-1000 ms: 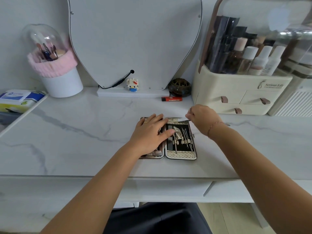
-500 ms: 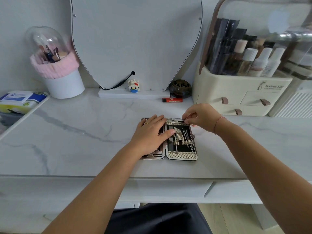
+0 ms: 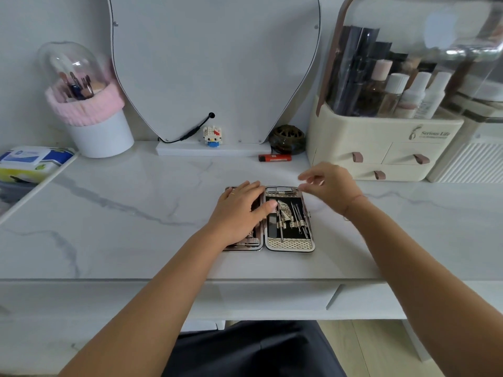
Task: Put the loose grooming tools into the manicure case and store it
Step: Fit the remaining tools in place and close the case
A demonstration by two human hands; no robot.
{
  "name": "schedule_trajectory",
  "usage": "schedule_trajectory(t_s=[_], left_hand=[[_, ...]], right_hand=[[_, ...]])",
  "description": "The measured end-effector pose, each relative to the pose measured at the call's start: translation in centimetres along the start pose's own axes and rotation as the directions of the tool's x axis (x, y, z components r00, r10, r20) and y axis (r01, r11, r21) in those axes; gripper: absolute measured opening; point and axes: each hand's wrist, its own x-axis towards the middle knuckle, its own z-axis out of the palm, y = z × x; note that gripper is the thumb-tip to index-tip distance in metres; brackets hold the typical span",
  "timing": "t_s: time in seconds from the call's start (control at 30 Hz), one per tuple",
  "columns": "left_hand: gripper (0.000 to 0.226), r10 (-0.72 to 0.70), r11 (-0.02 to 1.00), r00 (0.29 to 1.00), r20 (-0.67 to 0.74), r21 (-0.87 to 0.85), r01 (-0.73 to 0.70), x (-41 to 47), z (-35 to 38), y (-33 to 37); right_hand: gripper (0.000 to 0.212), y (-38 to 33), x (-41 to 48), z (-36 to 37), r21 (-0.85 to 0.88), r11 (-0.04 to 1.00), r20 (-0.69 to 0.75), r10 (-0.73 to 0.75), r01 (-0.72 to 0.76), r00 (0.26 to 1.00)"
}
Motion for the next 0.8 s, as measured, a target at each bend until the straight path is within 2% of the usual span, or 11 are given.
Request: schedule_trajectory(t_s=[0.07,0.13,0.27,0.37,0.43,0.6,0.67,0.73,0.8], left_hand=[[0.056,0.006,0.994,0.999,-0.048,-0.104,-0.011,-0.5,-0.5,0.1],[0.055,0.027,0.991,0.998,-0.065,-0.126,-0.035,-1.2,-1.1,-0.1],[0.065,0.023,0.995,0.999,-0.044,-0.098,-0.027,-2.6,-1.8,-1.7],[0.074,0.011,0.988,0.999,-0.048,-0.153,-0.018,-3.4,-1.4,-2.5],[0.068,0.002,0.985,0.999,-0.053,-0.172,-0.011,-3.5,-1.3,-2.3],[0.058,-0.011,0.971,0.997,-0.080,-0.241,-0.008,-3.5,-1.6,-1.7],[0.049,0.000,0.969,0.993,-0.117,-0.246,-0.029,-3.3,-1.7,-1.1],[0.041,0.031,0.967,0.991,-0.127,-0.248,-0.062,-2.9,-1.7,0.3],[0.044,0.061,0.948,0.995,-0.085,-0.307,-0.084,-2.3,-1.8,2.1]], right_hand=[[0.018,1.9,-1.3,-1.7,0.049,0.995,-0.084,0.088,-0.084,0.993],[0.016,4.3,-2.7,-3.2,0.046,0.985,-0.123,0.174,-0.169,0.977],[0.021,7.9,-4.8,-4.4,0.034,0.953,-0.069,0.304,-0.302,0.950],[0.014,8.6,-4.8,-4.3,0.017,0.950,-0.082,0.313,-0.312,0.946],[0.008,8.5,-4.6,-4.1,0.013,0.950,-0.089,0.312,-0.312,0.946],[0.010,7.9,-4.1,-4.0,-0.032,0.958,-0.023,0.283,-0.284,0.959],[0.009,7.2,-4.3,-4.2,0.070,0.963,-0.036,0.262,-0.259,0.964],[0.011,5.9,-4.5,-4.4,0.282,0.937,-0.070,0.235,-0.207,0.969],[0.013,4.1,-4.5,-4.6,0.450,0.884,-0.090,0.182,-0.123,0.979]])
